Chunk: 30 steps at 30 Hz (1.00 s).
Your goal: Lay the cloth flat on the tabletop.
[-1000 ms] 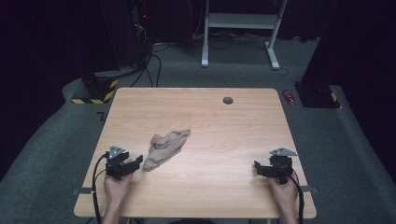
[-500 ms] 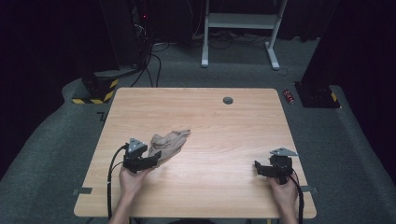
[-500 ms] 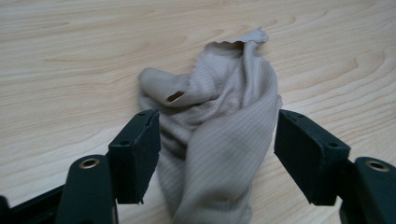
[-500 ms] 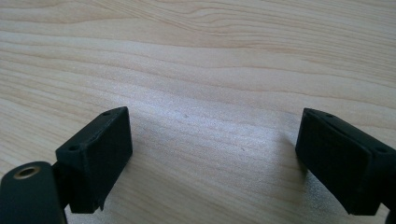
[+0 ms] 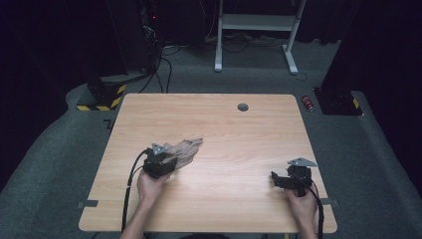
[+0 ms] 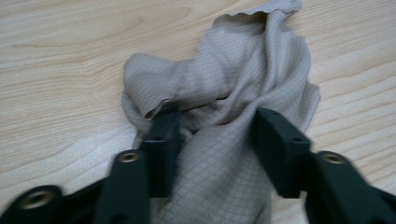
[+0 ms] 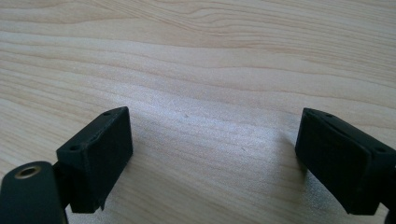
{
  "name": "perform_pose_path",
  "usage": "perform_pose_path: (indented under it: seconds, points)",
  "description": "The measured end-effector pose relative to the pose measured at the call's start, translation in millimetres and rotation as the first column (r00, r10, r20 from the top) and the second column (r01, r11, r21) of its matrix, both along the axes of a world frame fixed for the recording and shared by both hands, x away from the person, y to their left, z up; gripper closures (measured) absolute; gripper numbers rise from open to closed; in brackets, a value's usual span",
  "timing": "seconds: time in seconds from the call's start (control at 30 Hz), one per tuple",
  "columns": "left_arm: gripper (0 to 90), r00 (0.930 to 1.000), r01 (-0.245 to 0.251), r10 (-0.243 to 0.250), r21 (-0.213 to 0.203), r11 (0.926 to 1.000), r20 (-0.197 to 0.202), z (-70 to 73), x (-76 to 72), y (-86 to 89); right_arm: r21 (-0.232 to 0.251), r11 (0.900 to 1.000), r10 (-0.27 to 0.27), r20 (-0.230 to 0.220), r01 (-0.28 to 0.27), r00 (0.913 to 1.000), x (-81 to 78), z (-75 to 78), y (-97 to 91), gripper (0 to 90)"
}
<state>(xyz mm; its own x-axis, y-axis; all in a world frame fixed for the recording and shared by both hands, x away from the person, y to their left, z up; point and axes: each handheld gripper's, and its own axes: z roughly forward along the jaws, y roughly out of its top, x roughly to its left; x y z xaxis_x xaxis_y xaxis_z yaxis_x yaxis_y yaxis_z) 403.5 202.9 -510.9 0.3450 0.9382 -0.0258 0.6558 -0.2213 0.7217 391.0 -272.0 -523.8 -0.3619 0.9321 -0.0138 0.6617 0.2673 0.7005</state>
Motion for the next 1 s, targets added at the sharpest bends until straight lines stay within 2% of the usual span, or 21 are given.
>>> perform_pose_path:
  seconds: [0.13, 0.27, 0.5, 0.6, 0.83, 0.93, 0.97, 1.0]
  points:
    - [73.1, 0.9998, -0.012, 0.011, -0.033, 0.9994, -0.015, -0.4, 2.2, 4.8, 0.0, 1.0, -0.002, 0.001, 0.002, 1.0, 0.0, 0.0, -0.1, 11.1]
    - [83.4, 0.9999, 0.009, -0.009, -0.052, 0.9986, -0.011, 1.0, 1.2, 4.1, 0.001, 1.0, -0.003, 0.0, 0.003, 1.0, -0.1, 0.0, 0.0, 11.2]
    - [86.2, 0.9984, 0.057, -0.057, -0.124, 0.9906, 0.009, 6.6, -2.6, -2.1, 0.0, 1.0, -0.002, 0.001, 0.002, 1.0, -0.1, 0.0, -0.1, 11.1]
    - [86.5, 0.9953, 0.096, -0.094, -0.114, 0.9888, 0.024, 12.9, -3.5, -9.1, 0.001, 1.0, -0.003, 0.0, 0.003, 1.0, -0.1, 0.0, 0.0, 11.1]
    - [86.8, 0.9776, 0.207, -0.2, -0.129, 0.9697, 0.065, 31.0, -2.6, -38.7, 0.001, 1.0, -0.003, 0.0, 0.003, 1.0, -0.1, 0.0, 0.0, 11.1]
    - [86.9, 0.9681, 0.248, -0.241, -0.135, 0.9593, 0.067, 35.6, -0.8, -53.4, 0.002, 1.0, -0.003, 0.001, 0.003, 1.0, -0.2, 0.0, 0.1, 11.2]
    - [86.9, 0.9681, 0.248, -0.241, -0.135, 0.9593, 0.067, 35.6, -0.8, -53.4, 0.002, 1.0, -0.003, 0.001, 0.003, 1.0, -0.2, 0.0, 0.1, 11.2]
    - [86.9, 0.9632, 0.267, -0.26, -0.136, 0.9541, 0.069, 37.6, 0.6, -60.8, 0.002, 1.0, -0.003, 0.001, 0.003, 1.0, -0.2, 0.0, 0.1, 11.2]
